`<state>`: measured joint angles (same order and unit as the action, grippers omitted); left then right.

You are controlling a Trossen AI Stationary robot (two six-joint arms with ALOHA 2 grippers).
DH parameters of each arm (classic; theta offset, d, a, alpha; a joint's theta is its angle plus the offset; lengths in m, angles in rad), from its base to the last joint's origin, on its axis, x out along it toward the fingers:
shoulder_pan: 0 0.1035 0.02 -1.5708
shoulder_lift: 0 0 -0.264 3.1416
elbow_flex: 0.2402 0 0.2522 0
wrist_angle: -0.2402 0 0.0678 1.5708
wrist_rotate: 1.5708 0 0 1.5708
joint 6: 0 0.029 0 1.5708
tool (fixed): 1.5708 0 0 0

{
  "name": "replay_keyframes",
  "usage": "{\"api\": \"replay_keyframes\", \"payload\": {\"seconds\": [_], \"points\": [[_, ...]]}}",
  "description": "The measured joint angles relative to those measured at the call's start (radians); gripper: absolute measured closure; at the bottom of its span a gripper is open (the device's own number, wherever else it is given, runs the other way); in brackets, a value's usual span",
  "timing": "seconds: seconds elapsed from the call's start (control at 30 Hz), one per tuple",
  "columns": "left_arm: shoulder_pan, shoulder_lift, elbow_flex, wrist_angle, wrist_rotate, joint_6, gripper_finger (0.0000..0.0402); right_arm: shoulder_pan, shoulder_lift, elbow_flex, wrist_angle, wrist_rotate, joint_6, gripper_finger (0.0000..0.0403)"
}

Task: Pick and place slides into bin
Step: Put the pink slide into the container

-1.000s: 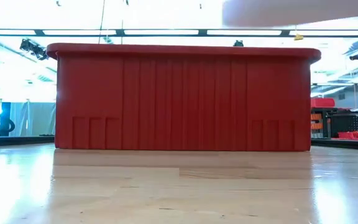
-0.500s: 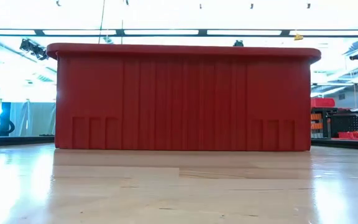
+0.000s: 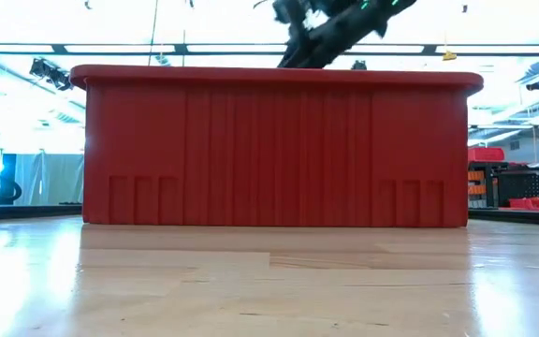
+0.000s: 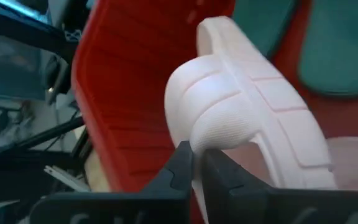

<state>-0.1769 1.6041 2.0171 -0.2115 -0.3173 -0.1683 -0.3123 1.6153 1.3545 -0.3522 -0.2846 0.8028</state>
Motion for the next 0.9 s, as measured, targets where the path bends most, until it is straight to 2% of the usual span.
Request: {"api": "replay_keyframes", "payload": {"seconds": [0.2,0.33,0.43,0.7,0.9], "points": [[-0.012,-0.096,0.002,-0.058,-0.002,0.157,0.0230,-0.015,0.181,0.029,0.135,-0.131,0.031,0.0385],[-0.009,-0.159,0.002,-0.126,-0.005,0.186,0.0230,-0.019,0.240,0.032,0.271,-0.138,0.075,0.0376],[-0.009,-0.201,0.002,-0.188,-0.009,0.188,0.0230,-0.033,0.280,0.034,0.277,-0.135,0.062,0.0362],[-0.009,-0.271,0.002,-0.330,-0.031,0.190,0.0230,-0.050,0.373,0.031,0.277,-0.106,0.084,0.0280],[-0.009,-0.284,0.001,-0.398,-0.069,0.191,0.0230,-0.046,0.327,0.030,0.278,-0.077,0.041,0.0226]]}}
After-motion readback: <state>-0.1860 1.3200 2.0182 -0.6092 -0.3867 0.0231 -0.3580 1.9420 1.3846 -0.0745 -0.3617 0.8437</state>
